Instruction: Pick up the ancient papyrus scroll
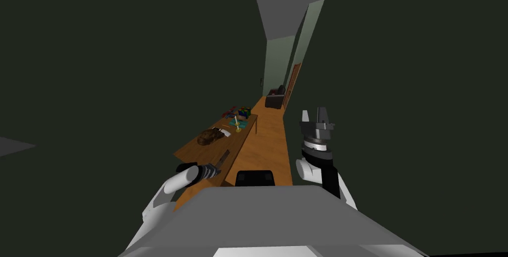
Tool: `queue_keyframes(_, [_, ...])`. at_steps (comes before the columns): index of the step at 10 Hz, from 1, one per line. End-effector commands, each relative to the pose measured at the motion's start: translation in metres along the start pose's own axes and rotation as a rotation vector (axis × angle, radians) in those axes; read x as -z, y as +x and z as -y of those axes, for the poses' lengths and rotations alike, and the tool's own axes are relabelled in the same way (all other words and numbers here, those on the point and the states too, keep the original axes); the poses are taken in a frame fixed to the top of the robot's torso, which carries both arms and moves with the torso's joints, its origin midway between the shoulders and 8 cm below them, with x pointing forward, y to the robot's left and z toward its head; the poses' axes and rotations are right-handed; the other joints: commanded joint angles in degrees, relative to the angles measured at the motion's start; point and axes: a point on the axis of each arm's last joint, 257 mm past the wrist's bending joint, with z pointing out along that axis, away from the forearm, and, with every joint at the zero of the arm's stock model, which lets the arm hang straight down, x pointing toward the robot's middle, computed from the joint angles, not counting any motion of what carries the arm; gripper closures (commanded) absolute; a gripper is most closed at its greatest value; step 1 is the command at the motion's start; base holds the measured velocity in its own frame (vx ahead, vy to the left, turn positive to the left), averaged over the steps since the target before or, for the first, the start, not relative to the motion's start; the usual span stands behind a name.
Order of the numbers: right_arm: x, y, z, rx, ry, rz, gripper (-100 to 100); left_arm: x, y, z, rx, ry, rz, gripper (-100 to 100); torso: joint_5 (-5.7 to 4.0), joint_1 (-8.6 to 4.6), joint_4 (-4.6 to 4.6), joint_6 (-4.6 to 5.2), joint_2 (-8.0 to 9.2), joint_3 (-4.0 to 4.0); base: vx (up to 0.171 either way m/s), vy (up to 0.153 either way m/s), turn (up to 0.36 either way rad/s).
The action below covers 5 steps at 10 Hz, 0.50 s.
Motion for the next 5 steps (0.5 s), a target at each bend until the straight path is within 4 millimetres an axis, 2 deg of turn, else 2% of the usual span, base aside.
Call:
queue_keyframes(1, [0.0, 0.0, 0.0, 0.0, 0.0, 0.0, 0, -0.003, 0.003, -0.002, -0.026, -0.008, 0.0, -100, 0.0, 0.0, 0.0, 0.0, 0.0, 0.0, 0.06, -0.036, 0.198])
queue_keyframes(5, [0.0, 0.0, 0.0, 0.0, 0.0, 0.0, 0, -0.012, 0.018, -0.006, -0.122, -0.039, 0.002, -100, 0.01, 0.06, 0.01, 0.01, 0.04, 0.02, 0.072, -0.042, 0.236])
